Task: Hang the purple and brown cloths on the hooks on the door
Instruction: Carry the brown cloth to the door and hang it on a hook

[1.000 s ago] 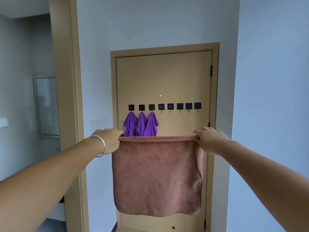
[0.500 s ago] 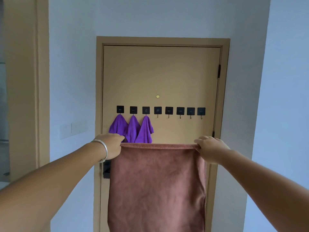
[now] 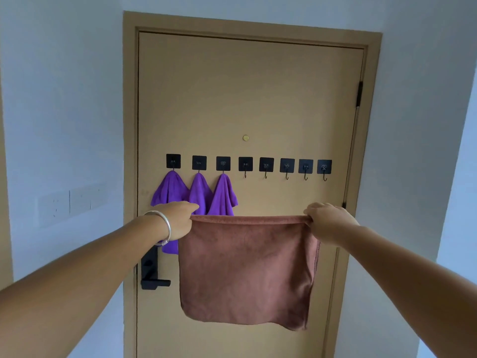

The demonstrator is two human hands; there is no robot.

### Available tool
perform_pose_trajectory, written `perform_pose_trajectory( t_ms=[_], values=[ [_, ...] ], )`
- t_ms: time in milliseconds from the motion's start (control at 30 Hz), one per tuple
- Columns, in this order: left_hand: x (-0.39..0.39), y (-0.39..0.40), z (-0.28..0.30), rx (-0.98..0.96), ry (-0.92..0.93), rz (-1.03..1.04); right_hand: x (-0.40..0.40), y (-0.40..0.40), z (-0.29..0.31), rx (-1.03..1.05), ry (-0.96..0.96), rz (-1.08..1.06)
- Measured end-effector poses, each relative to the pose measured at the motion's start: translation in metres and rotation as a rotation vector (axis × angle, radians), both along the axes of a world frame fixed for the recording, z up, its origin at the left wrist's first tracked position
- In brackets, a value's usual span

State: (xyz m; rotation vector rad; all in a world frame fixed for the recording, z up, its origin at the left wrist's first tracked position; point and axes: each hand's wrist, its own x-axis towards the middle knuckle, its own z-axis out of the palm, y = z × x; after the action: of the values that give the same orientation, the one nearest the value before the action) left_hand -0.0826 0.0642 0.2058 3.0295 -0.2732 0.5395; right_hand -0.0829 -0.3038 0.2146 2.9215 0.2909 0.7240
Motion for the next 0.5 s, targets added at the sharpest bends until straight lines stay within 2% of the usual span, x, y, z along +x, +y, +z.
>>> perform_pose_trajectory(
  t_ms=[100, 267, 500],
  values=[
    [0.031, 0.0, -0.002, -0.041, 0.03, 0.0, 0.038, 0.003, -0.002, 0.023, -0.007, 0.02],
    [0.088, -0.001, -0.001, -0.249, 0.033, -0.043, 0.109, 0.005, -0.008, 0.124, -0.074, 0.109],
    [0.187, -0.015, 0.019, -0.38, -0.073, -0.103, 0.224, -0.005, 0.004, 0.268, -0.134, 0.28]
  ],
)
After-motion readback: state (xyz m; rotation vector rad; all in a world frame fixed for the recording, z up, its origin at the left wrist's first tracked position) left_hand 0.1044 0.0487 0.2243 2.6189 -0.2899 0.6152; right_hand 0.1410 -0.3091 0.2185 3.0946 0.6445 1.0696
